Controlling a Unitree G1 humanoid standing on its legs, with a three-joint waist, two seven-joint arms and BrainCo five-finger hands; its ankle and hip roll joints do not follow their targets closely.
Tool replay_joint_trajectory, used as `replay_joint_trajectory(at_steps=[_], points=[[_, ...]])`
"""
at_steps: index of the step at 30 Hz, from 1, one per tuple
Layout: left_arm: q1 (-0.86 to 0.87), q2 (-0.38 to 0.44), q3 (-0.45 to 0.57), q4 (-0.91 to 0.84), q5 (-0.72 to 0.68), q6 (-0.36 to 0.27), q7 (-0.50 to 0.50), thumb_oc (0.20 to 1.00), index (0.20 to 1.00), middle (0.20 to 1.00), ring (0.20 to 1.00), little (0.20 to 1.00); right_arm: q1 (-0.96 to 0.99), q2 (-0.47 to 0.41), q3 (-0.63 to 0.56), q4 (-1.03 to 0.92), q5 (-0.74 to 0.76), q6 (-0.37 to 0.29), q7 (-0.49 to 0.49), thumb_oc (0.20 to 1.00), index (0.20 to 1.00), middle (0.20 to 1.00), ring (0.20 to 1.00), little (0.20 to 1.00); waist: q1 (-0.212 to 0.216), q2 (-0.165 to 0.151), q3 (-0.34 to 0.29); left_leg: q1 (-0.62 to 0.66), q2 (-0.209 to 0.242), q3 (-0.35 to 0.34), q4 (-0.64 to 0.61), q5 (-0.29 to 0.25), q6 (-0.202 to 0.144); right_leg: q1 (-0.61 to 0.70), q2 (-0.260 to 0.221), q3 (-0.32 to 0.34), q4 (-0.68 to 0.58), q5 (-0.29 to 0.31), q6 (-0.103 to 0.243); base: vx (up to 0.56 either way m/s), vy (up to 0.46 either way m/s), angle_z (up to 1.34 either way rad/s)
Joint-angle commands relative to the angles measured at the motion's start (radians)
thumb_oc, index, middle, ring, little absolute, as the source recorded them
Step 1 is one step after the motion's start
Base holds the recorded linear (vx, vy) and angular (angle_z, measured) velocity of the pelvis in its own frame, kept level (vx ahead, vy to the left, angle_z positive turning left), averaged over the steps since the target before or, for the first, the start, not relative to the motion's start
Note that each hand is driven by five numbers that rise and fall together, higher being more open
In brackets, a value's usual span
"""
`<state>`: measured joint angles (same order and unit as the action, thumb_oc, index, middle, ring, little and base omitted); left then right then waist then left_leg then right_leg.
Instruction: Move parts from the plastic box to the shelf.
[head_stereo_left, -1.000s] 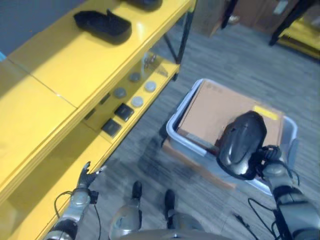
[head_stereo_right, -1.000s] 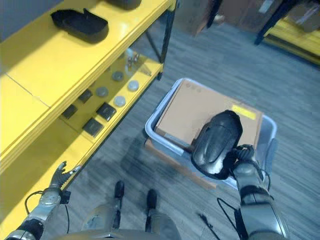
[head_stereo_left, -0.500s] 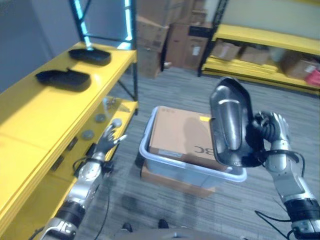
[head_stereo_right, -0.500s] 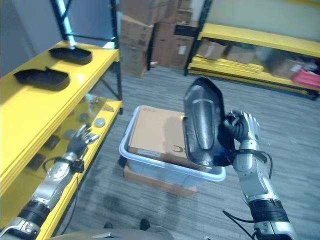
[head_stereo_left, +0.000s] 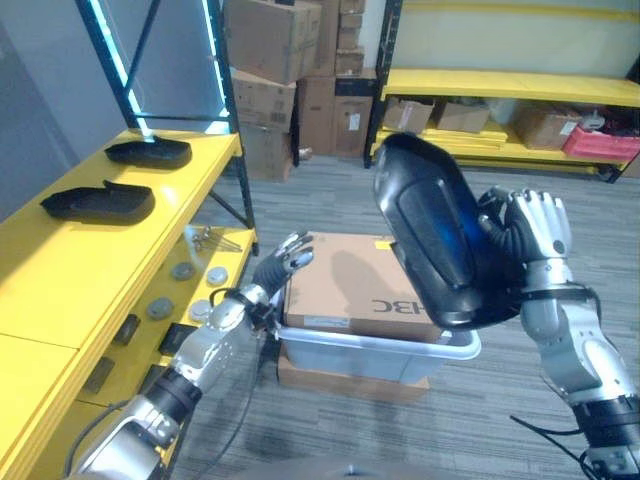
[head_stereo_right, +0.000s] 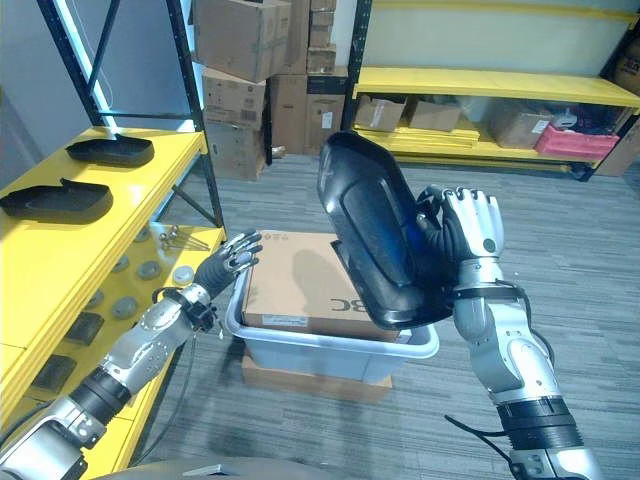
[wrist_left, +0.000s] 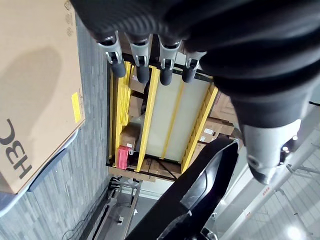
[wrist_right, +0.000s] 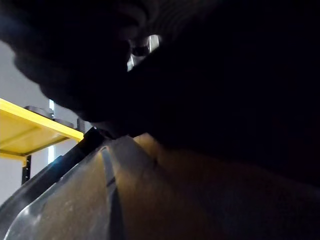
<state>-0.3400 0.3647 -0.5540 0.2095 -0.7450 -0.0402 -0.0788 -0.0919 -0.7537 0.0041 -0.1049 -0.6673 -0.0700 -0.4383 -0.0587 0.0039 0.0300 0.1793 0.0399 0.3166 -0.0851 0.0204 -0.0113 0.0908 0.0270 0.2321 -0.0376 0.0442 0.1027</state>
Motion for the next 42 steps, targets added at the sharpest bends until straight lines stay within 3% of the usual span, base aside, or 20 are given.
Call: replay_joint_trajectory(at_steps=[1,9,10,12,17,18,19,24,29,41,42], points=[[-0.112,-0.027,-0.058,0.098,0.001,-0.028,0.0,1.0,1.0,1.0,1.0,1.0,-0.11,-0.015,-0.016,-0.074,0.018,-0.037,-0.058,0.2,0.2,0.2,0.2,0.2,0.053,-0.004,-0.066,0.054,0.048,-0.012,0.059,-0.179,-0.032,-0.048,0.006,-0.043,0.153,-0.196,0.14,-0.01,0.005,-0.05],[-0.204,-0.168,-0.039,0.369,0.147,-0.061,0.115,1.0,1.0,1.0,1.0,1.0,-0.2,0.13,0.165,-0.199,0.1,-0.098,-0.036,0.2,0.2,0.2,0.2,0.2,0.042,0.002,-0.071,0.062,0.049,-0.007,0.06,-0.174,-0.036,-0.046,0.004,-0.035,0.15,-0.19,0.14,-0.01,-0.001,-0.03],[-0.206,-0.17,-0.037,0.373,0.147,-0.063,0.114,1.0,1.0,1.0,1.0,1.0,-0.202,0.129,0.167,-0.198,0.1,-0.098,-0.035,0.2,0.2,0.2,0.2,0.2,0.04,0.003,-0.07,0.062,0.049,-0.007,0.06,-0.174,-0.036,-0.046,0.004,-0.035,0.15,-0.19,0.14,0.0,0.0,0.0],[-0.236,-0.226,-0.017,0.459,0.136,-0.074,0.137,1.0,1.0,1.0,1.0,1.0,-0.247,0.211,0.271,-0.227,0.179,-0.132,-0.009,0.2,0.2,0.2,0.2,0.2,0.03,0.01,-0.071,0.065,0.05,-0.003,0.06,-0.173,-0.036,-0.05,0.004,-0.03,0.155,-0.19,0.138,-0.02,0.0,-0.06],[-0.259,-0.265,0.001,0.467,0.084,-0.104,0.17,1.0,1.0,1.0,1.0,1.0,-0.285,0.293,0.365,-0.224,0.267,-0.153,0.005,0.2,0.2,0.2,0.2,0.2,0.021,0.016,-0.064,0.062,0.048,0.001,0.061,-0.17,-0.036,-0.058,0.002,-0.03,0.16,-0.189,0.137,-0.01,0.001,-0.02],[-0.263,-0.266,0.004,0.449,0.085,-0.122,0.182,0.545,0.545,0.545,0.545,0.545,-0.291,0.306,0.385,-0.221,0.285,-0.157,0.008,0.2,0.2,0.2,0.2,0.2,0.021,0.017,-0.062,0.06,0.047,0.002,0.062,-0.169,-0.036,-0.061,0.002,-0.03,0.161,-0.188,0.136,-0.03,-0.004,-0.06],[-0.261,-0.266,0.007,0.43,0.087,-0.142,0.198,0.2,0.2,0.2,0.2,0.2,-0.296,0.32,0.404,-0.21,0.299,-0.16,0.008,0.2,0.2,0.2,0.2,0.2,0.021,0.017,-0.058,0.059,0.047,0.004,0.063,-0.169,-0.036,-0.062,0.002,-0.031,0.164,-0.188,0.136,-0.03,-0.007,-0.07],[-0.234,-0.253,0.042,0.319,0.09,-0.224,0.252,0.2,0.2,0.2,0.2,0.2,-0.281,0.346,0.455,-0.181,0.351,-0.18,0.019,0.2,0.2,0.2,0.2,0.2,0.024,0.009,-0.049,0.048,0.047,0.008,0.068,-0.166,-0.036,-0.073,-0.001,-0.031,0.17,-0.19,0.134,-0.03,-0.021,-0.1],[-0.235,-0.241,0.071,0.284,0.127,-0.261,0.29,0.2,0.2,0.2,0.2,0.2,-0.262,0.353,0.463,-0.192,0.378,-0.19,0.02,0.2,0.2,0.2,0.2,0.2,0.019,0.01,-0.043,0.039,0.046,0.01,0.07,-0.164,-0.037,-0.086,-0.002,-0.034,0.178,-0.194,0.134,-0.01,-0.01,-0.01],[-0.217,-0.132,0.07,0.155,0.375,-0.272,0.374,0.2,0.2,0.2,0.2,0.2,-0.257,0.316,0.428,-0.221,0.354,-0.207,-0.002,0.2,0.2,0.2,0.2,0.2,0.041,0.022,-0.029,0.015,0.048,-0.022,0.073,-0.153,-0.042,-0.096,-0.013,-0.065,0.184,-0.204,0.126,0.0,-0.017,0.06],[-0.19,-0.093,0.093,0.113,0.427,-0.27,0.399,0.2,0.2,0.2,0.2,0.2,-0.259,0.3,0.397,-0.22,0.328,-0.201,-0.02,0.2,0.2,0.2,0.2,0.2,0.058,0.023,-0.024,0.008,0.049,-0.038,0.07,-0.147,-0.044,-0.093,-0.018,-0.08,0.185,-0.208,0.122,0.0,-0.039,0.19]])
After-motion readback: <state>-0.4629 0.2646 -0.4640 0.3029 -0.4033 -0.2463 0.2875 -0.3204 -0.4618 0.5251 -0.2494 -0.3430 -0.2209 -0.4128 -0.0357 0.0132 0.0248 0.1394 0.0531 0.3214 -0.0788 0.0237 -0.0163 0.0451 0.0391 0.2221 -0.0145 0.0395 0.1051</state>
